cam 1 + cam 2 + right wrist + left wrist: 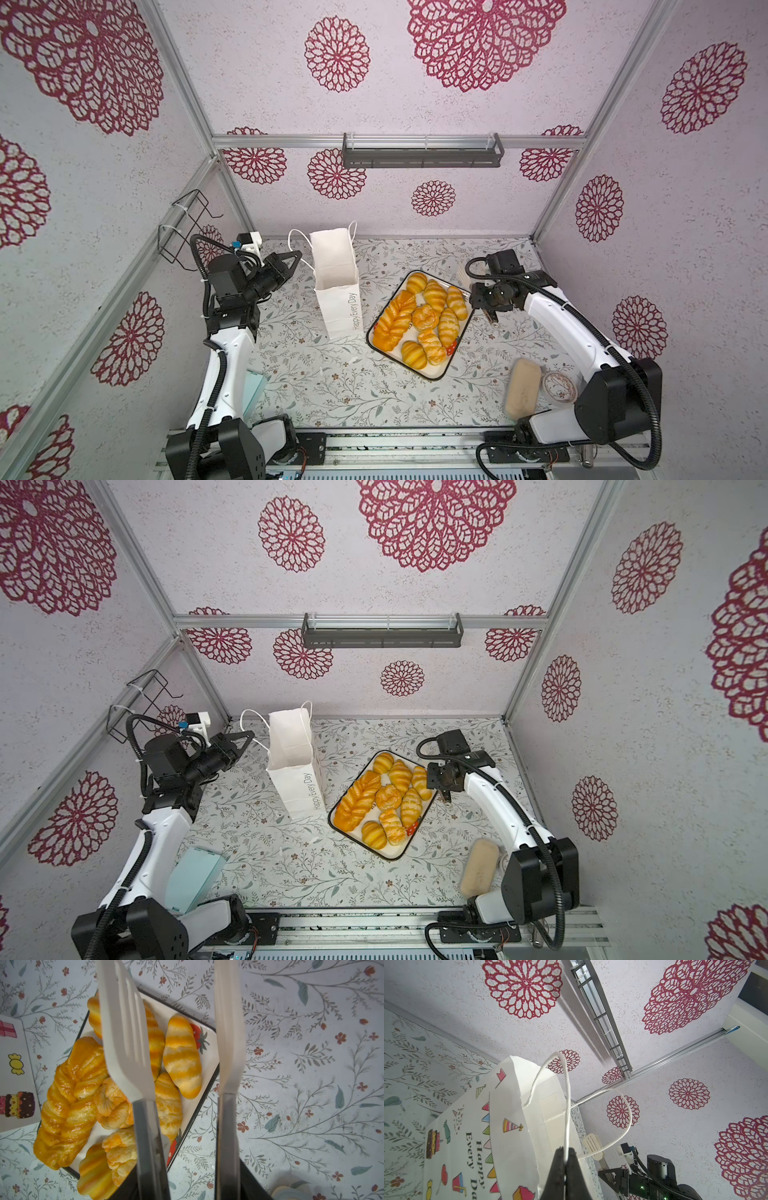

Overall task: Place the fake bread into the paper bag
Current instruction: 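Move the tongs with the right gripper over the tray onto a yellow bread roll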

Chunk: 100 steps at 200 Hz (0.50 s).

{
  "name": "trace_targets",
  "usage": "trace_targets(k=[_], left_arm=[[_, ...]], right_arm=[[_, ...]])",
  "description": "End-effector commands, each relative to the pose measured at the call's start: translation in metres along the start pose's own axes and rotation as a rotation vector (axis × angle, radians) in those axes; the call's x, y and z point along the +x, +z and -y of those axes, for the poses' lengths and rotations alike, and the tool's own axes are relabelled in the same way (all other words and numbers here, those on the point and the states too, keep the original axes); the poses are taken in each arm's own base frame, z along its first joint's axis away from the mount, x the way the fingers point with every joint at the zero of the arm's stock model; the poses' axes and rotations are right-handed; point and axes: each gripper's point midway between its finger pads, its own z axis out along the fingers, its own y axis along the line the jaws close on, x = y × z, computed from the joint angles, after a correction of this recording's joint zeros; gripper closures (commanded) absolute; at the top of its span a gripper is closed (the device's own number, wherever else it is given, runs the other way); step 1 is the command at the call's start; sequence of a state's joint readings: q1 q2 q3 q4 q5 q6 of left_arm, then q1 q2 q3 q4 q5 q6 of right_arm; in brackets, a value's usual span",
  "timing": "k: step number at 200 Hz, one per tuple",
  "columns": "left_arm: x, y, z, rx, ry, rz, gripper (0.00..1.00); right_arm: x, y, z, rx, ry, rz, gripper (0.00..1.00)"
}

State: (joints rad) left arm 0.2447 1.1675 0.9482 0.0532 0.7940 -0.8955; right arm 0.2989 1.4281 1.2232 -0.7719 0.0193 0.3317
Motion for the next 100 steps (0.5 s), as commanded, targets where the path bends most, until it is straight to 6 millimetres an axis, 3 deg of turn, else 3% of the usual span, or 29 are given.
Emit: trace_targets(k=[1, 100], left_arm=[[-0.002, 0.000, 0.004, 0.033, 0.004, 0.014, 0.97], [0.008, 0.004, 0.001, 0.011, -0.004, 0.002, 1.00]], right_arm=[[0.008, -0.011, -0.008, -0.031, -0.040, -0.001, 0.48], [0.041, 0.009, -0.002, 0.006, -0.057, -0.073, 0.45]])
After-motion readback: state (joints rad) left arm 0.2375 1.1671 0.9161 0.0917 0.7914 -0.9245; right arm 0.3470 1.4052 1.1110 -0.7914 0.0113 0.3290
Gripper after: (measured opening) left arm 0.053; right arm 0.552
